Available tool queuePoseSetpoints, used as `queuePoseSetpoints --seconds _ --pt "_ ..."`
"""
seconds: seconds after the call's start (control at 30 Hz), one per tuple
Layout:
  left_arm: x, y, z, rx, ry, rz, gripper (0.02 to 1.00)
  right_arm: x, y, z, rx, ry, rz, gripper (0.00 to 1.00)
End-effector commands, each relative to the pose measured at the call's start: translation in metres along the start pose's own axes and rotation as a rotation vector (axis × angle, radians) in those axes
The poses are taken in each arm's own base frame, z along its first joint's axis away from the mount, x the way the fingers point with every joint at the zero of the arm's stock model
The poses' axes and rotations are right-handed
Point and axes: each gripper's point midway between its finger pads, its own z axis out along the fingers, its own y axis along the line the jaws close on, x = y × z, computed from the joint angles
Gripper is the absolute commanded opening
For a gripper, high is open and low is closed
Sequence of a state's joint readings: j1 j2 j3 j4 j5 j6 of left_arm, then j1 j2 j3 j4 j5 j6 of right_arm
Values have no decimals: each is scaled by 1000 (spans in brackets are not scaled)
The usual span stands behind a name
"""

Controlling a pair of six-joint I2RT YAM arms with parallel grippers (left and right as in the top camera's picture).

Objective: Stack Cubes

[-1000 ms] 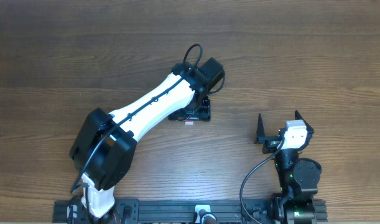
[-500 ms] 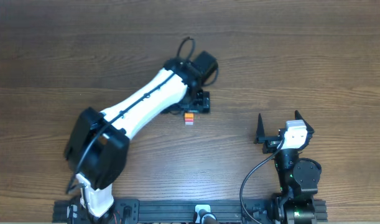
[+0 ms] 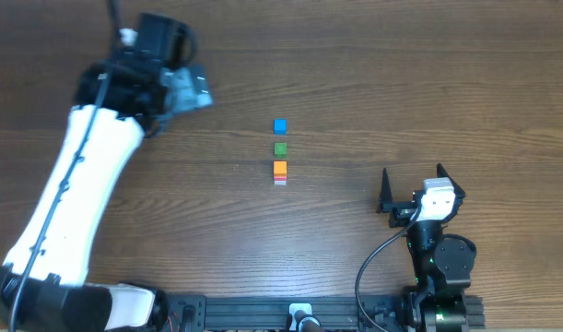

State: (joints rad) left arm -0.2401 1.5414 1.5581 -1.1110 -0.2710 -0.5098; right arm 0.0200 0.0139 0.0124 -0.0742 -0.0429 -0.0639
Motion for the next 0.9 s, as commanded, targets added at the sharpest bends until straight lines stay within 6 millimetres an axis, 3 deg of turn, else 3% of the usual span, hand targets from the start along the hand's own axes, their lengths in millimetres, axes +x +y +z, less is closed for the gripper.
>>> queuePoseSetpoints --seconds 0.03,0.2,0.33,0.4,0.73,0.9 --pt "-36 65 -30 -144 -155 -68 1000 1 0 0 3 -3 -5 993" --pt "-55 103 -65 -194 -313 -166 1000 1 0 0 3 -3 -5 991" --pt "-51 111 -85 -156 -429 -177 1000 1 0 0 3 -3 -5 991" --pt "-41 113 -87 -131 -478 -180 1000 1 0 0 3 -3 -5 993" --pt "43 100 -59 102 -684 -158 1000 1 0 0 3 -3 -5 993" --pt "65 128 -51 15 -792 -228 1000 1 0 0 3 -3 -5 993"
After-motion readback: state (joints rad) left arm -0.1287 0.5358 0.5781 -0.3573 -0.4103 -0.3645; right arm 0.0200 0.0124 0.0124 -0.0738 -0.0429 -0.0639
